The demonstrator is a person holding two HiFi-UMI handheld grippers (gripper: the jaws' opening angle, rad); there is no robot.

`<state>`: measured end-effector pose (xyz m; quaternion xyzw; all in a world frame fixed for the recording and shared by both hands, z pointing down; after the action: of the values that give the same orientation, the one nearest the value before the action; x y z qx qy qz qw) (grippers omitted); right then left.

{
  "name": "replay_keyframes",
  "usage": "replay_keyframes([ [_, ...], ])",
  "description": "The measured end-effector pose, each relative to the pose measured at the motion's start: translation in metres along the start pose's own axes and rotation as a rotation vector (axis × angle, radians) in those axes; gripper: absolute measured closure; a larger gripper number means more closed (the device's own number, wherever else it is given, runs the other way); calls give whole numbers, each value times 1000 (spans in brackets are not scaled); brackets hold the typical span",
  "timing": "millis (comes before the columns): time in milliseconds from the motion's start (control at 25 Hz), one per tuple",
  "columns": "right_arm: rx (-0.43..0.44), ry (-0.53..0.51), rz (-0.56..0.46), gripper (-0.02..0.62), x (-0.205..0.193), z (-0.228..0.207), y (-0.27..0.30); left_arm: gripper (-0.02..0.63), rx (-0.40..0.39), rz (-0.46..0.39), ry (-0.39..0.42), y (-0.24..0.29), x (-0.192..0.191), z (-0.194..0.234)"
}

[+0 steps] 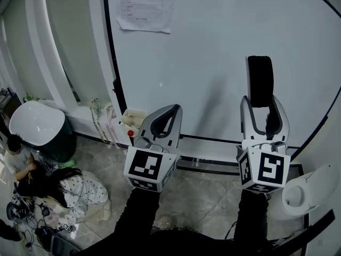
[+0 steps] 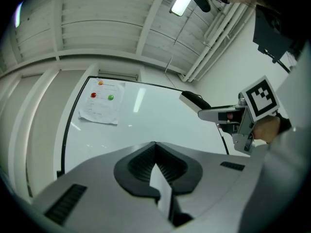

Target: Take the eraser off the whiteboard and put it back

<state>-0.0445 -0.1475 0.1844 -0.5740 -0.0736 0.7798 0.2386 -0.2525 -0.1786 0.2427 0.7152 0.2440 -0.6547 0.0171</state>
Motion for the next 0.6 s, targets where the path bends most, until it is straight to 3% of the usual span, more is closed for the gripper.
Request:
replay_keyframes([
  [600, -36, 13, 12, 319, -4, -15, -12, 601, -15, -32, -21, 4, 2, -9],
])
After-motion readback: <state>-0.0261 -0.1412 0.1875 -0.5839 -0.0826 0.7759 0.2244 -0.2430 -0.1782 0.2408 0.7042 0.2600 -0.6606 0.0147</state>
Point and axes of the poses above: the fingertips, and each gripper's own axes: y forward along the fingers, z to its left, x out of its top, the point moved 5 cm from there along -y, backward along the fingers, and after that the axes turned 9 degrees about x, right-handed, at the moved point
